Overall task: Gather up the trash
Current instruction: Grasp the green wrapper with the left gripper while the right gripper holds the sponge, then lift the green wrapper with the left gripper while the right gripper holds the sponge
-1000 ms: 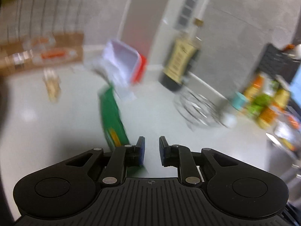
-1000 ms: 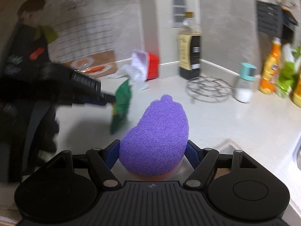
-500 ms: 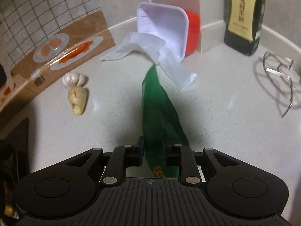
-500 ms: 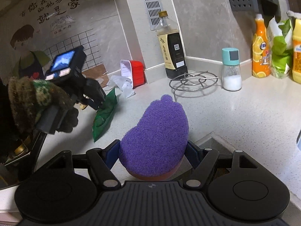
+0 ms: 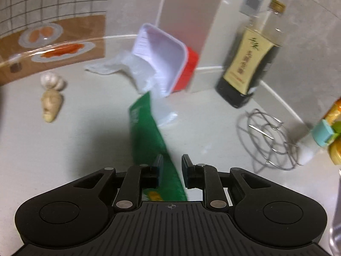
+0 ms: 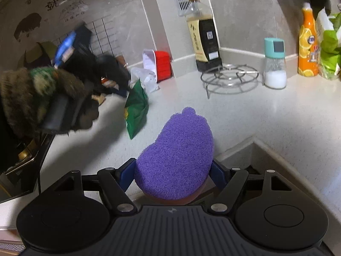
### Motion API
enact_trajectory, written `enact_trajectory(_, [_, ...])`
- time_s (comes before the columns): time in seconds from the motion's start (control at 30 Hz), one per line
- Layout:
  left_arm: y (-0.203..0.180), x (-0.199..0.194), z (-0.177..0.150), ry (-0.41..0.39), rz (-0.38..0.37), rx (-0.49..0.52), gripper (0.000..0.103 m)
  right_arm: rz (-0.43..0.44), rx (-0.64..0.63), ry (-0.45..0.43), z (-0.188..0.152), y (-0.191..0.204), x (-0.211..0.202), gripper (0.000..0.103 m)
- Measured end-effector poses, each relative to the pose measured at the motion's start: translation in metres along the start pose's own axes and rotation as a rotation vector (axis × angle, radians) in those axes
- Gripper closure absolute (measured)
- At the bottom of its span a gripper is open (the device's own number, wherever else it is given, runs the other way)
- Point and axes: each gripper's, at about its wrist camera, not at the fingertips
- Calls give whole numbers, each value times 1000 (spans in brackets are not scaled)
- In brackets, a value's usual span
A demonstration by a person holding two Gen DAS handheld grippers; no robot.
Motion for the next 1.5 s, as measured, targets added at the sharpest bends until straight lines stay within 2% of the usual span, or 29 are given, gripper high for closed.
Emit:
enact_trajectory(0.17, [-32, -2, -24, -82, 109, 207, 81, 16, -12, 6, 0, 7, 4, 29])
enact_trajectory(0.3, [-55, 7, -51, -98, 191, 434, 77, 24, -23, 8, -1, 12, 4, 29])
enact_trajectory(0.37, [-50, 2, -63, -102, 199, 465, 77, 23, -21, 9, -2, 12, 4, 29])
enact_trajectory(0.47, [-28, -14, -79, -87, 162, 438, 77, 14, -16, 3, -2, 11, 2, 29])
enact_trajectory(0.6, [5, -40, -104, -44, 74, 400, 77, 6, -11, 2, 0, 7, 4, 29])
enact_trajectory(0.67, [23, -54, -117, -19, 3, 357, 77, 9, -22, 3, 2, 7, 7, 29])
enact_trajectory(0.73, [40, -67, -129, -16, -18, 305, 77, 14, -47, 4, 6, 10, 12, 29])
enact_trajectory(0.83, [55, -87, -139, -67, -8, 247, 77, 24, -125, -5, 9, 18, 19, 27])
enact_trajectory(0.97, [57, -101, -125, -159, 21, 155, 77, -8, -191, 34, 8, 25, 39, 26])
enact_trajectory(1.03, [50, -98, -120, -168, 68, 181, 77, -8, -171, 50, 7, 23, 47, 26])
enact_trajectory(1.17, [34, -79, -131, -118, 201, 297, 77, 0, -132, 68, 4, 21, 55, 25])
enact_trajectory(1.27, [32, -72, -143, -71, 161, 296, 77, -16, -135, 85, -1, 21, 60, 25])
enact_trajectory(1.33, [33, -70, -146, -71, 138, 295, 64, -18, -130, 93, -4, 20, 62, 23])
enact_trajectory(1.5, [38, -64, -142, -41, 111, 255, 60, -38, -168, 89, -8, 25, 67, 21])
Point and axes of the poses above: each gripper's, at about its wrist camera, not at the fingertips, and x roughly the way its jaws point, y to its left, z to its top, and after that the axes turned 15 degrees about z, right-handed
